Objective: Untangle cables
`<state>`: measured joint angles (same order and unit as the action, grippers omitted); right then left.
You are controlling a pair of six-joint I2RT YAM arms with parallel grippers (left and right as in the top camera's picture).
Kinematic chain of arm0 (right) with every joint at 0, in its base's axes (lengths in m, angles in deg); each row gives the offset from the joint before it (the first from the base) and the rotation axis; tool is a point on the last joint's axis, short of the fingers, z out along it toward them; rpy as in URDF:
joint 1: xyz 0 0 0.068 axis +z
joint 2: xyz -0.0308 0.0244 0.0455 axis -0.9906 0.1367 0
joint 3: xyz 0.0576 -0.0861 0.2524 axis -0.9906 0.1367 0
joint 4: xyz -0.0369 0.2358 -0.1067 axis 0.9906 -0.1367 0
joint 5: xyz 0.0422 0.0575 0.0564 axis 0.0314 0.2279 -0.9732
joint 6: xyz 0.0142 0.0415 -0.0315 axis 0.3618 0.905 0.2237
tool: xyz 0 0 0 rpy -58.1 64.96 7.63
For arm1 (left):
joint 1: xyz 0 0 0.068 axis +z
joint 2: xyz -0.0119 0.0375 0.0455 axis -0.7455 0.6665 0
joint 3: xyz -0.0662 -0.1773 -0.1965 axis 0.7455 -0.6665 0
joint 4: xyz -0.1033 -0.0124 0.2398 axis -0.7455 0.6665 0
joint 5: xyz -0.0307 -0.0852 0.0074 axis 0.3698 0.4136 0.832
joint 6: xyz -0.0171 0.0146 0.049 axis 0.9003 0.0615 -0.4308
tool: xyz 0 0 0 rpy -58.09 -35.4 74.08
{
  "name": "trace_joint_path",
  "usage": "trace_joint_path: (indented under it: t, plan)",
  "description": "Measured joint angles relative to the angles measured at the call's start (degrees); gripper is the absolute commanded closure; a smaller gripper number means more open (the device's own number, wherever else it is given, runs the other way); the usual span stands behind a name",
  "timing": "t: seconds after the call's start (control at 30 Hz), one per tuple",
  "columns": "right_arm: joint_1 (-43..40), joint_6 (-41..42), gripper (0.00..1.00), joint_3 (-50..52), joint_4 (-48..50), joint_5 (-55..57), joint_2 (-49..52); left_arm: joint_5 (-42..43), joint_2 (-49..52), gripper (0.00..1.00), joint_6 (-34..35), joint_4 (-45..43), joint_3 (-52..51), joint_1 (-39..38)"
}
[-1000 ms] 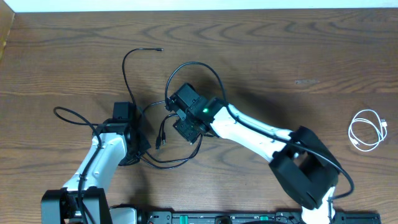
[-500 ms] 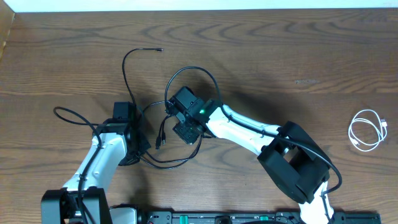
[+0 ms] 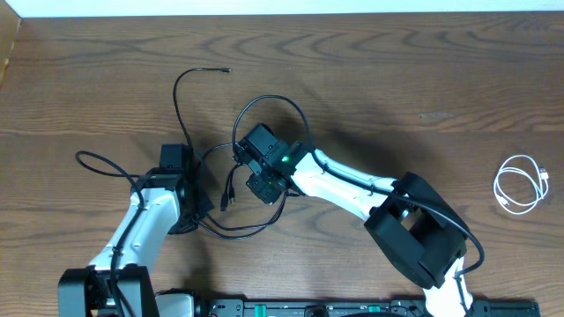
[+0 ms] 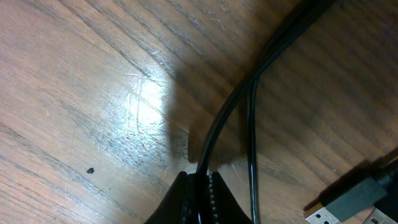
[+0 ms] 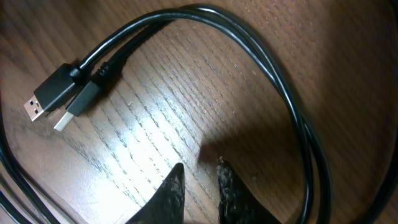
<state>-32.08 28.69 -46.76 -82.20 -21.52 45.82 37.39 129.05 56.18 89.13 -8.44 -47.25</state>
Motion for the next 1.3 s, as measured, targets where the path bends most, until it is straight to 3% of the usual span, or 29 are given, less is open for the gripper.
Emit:
trace_joint_path:
  t: [0.6, 0.67, 0.73, 0.83, 1.07, 1.3]
  plan:
    - [0.00, -1.11, 0.76, 0.00, -1.81, -1.01, 0.00, 5.79, -4.98, 0.92, -4.52, 13.94, 7.04, 0.00]
    - [0.00, -2.95, 0.65, -0.02, -2.58, -3.30, 0.00, 6.99, -6.36, 0.93, -4.70, 13.97, 7.23, 0.00]
    - [0.00, -5.51, 0.43, -0.02, -3.32, -7.41, -0.13, 7.89, -7.19, 0.92, -4.76, 14.08, 7.23, 0.00]
    - [-0.02, -10.67, 0.28, -0.02, -4.00, -15.67, -0.92, 9.03, -7.61, 0.92, -4.72, 13.97, 7.23, 0.00]
    - [0.00, -18.78, 0.20, -0.02, -5.07, -31.26, -2.08, 10.40, -7.61, 0.92, -1.22, 12.66, 7.23, 0.00]
    - [-0.15, -20.72, 0.18, -0.02, -5.27, -34.91, -2.10, 21.22, -7.61, 0.92, 1.18, 9.03, 7.23, 0.09]
